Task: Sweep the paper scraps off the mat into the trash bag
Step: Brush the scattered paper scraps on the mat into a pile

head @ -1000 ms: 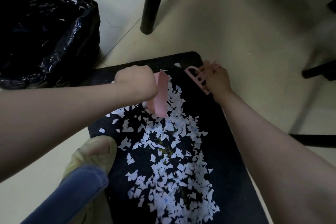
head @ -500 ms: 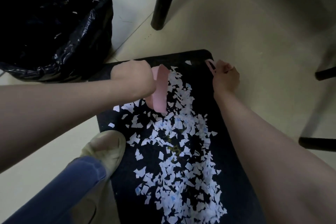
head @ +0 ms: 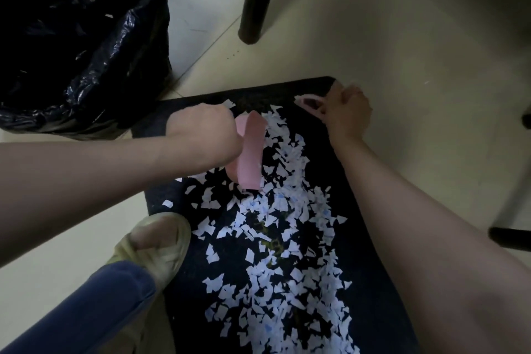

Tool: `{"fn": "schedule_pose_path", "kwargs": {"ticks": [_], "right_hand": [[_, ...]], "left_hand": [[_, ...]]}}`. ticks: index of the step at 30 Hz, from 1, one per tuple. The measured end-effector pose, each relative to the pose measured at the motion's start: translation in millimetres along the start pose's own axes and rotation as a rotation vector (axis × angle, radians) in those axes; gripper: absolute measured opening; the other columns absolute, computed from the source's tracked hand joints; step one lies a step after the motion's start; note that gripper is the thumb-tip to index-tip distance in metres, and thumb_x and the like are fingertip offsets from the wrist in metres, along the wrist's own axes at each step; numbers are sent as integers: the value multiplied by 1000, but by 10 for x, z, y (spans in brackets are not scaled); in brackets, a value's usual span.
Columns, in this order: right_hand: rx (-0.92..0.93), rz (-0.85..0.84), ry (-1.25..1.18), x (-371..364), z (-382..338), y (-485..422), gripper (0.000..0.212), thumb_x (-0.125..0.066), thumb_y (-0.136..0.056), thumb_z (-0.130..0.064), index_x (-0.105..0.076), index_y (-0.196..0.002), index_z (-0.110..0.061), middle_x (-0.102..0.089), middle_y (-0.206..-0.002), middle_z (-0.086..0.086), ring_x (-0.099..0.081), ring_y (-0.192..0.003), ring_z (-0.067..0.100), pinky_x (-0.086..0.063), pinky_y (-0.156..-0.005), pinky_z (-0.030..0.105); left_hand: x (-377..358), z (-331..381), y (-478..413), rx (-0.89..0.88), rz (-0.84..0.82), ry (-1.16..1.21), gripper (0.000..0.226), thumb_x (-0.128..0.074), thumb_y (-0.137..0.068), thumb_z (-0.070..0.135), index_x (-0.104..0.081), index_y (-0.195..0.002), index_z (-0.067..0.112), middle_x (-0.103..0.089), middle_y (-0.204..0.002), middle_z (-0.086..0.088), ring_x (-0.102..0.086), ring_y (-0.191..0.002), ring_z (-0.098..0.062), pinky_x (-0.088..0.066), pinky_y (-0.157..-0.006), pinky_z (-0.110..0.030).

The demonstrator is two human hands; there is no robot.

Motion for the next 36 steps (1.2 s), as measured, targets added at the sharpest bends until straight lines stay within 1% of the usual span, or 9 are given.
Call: {"fn": "schedule_pose_path", "kwargs": {"ticks": [4, 9, 13, 17, 22, 25, 29, 32, 36], "right_hand": [[-181, 131, -237, -2, 123, -231, 34, -46, -97, -47, -53, -79, -18, -72, -89, -4, -69, -87, 12, -51, -84, 28], [-209, -246, -424, -254, 217, -313, 33, -59, -84, -46, -62, -92, -13, -72, -93, -4, -68, -102, 17, -48, -103, 41], [-152, -483, -290, -163, -81, -11, 31, -49, -101, -30, -60, -93, -2, -68, -82, 7, -72, -76, 3, -58, -79, 24], [-73, -336, -59, 64, -154, 21, 39, -46, -99, -40, -63, -74, -16, -70, -81, 11, -71, -76, 26, -60, -70, 39], [-175, -41, -289, 178, -72, -134, 45, -45, -96, -44, -56, -89, -1, -66, -81, 10, -69, -66, 14, -60, -70, 37], [-132, -91, -481, 44, -115, -148, 16, -46, -102, -19, -45, -92, -6, -56, -76, 4, -68, -65, 2, -59, -79, 29], [-141, -348, -378, -253, 15, -149, 22, -51, -97, -31, -53, -88, -12, -72, -92, -3, -71, -98, 16, -49, -101, 45], [-149, -410, -182, -186, -81, -52, 38, -51, -97, -37, -59, -68, -15, -71, -83, 8, -72, -82, 25, -57, -84, 44], [-119, -195, -41, 41, -74, -125, 43, -45, -98, -43, -58, -66, -19, -70, -78, 14, -68, -65, 29, -59, -65, 44]], "left_hand": [[26, -50, -6, -10, 12, 19, 21, -51, -81, 30, -69, -88, 21, -54, -67, 1, -54, -66, -23, -27, -48, -21], [-8, -188, 7, 22, -7, 28, 23, -49, -81, 31, -69, -86, 21, -54, -66, 1, -53, -66, -23, -26, -47, -21], [0, -150, -9, 42, -7, 41, 21, -51, -81, 28, -68, -87, 20, -49, -65, 1, -48, -60, -21, -25, -47, -21], [39, -87, -47, 47, 10, 69, 18, -52, -80, 28, -67, -88, 20, -48, -67, -1, -51, -68, -26, -30, -53, -24], [47, -82, -53, 44, 18, 81, 17, -53, -80, 28, -66, -85, 19, -51, -67, -1, -53, -69, -26, -29, -51, -23], [10, -115, -46, 38, 10, 64, 17, -52, -79, 27, -66, -84, 19, -50, -66, 0, -52, -68, -26, -26, -48, -21], [-5, -180, -44, 57, 0, 46, 17, -52, -80, 28, -65, -85, 19, -47, -65, 0, -51, -69, -26, -23, -47, -21], [0, -168, -42, 61, 0, 44, 15, -52, -80, 27, -63, -82, 17, -47, -65, 0, -50, -67, -26, -23, -47, -21], [11, -96, -35, 57, 8, 62, 15, -52, -79, 26, -63, -80, 17, -47, -65, -1, -49, -65, -25, -23, -47, -21]]}}
Point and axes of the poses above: each hand's wrist, its own y-axis away from the middle knuckle, its own x-axis out of the back of the hand, z = x × y, the point moved 3 cm from there along -y, towards the middle knuckle
